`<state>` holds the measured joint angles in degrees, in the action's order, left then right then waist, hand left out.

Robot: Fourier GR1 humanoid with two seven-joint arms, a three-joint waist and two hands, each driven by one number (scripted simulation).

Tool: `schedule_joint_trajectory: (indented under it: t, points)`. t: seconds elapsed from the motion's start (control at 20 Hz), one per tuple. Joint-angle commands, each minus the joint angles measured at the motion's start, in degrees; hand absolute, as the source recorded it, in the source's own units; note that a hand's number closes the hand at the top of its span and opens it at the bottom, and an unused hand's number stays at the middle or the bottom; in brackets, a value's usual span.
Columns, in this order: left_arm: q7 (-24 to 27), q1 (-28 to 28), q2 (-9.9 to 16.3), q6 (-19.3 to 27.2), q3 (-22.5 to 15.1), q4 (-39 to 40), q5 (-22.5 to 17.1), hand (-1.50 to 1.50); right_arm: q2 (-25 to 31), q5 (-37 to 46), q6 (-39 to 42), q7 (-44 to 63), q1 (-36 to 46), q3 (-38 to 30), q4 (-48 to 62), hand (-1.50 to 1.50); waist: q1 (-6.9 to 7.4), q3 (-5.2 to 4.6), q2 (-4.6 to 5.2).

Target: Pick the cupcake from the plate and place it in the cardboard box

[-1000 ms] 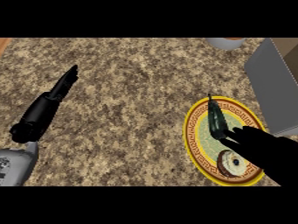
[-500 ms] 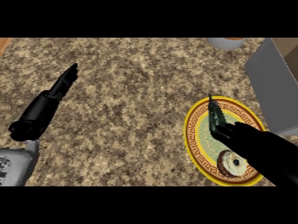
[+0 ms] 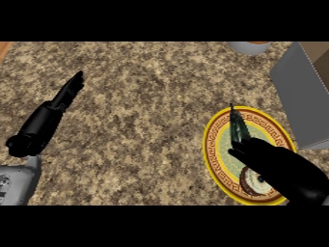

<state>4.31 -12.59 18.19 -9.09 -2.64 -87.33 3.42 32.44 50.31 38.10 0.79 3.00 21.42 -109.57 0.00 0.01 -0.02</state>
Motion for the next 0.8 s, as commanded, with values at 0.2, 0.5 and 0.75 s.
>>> schedule_joint_trajectory:
  t: [0.2, 0.5, 0.75]
  points:
    - [2.48, -1.58, -1.91, -1.52, 1.69, 4.62, 2.38, 0.00, -2.15, 7.86, -4.88, -4.01, -0.87, 0.09, 6.73, -1.50, -0.09, -0.01, 0.07]
    - [0.07, 1.31, -2.49, -2.39, 3.02, -1.58, 3.10, 0.00, -2.90, 9.39, -4.77, -7.75, -1.26, -2.85, 9.92, -1.50, -0.03, -0.01, 0.00]
    - [-1.54, 1.30, -3.89, -2.66, 2.32, -3.52, 4.11, 0.00, -4.76, 12.76, -7.64, -10.67, -1.88, -0.01, 14.03, -1.50, 0.05, 0.00, 0.00]
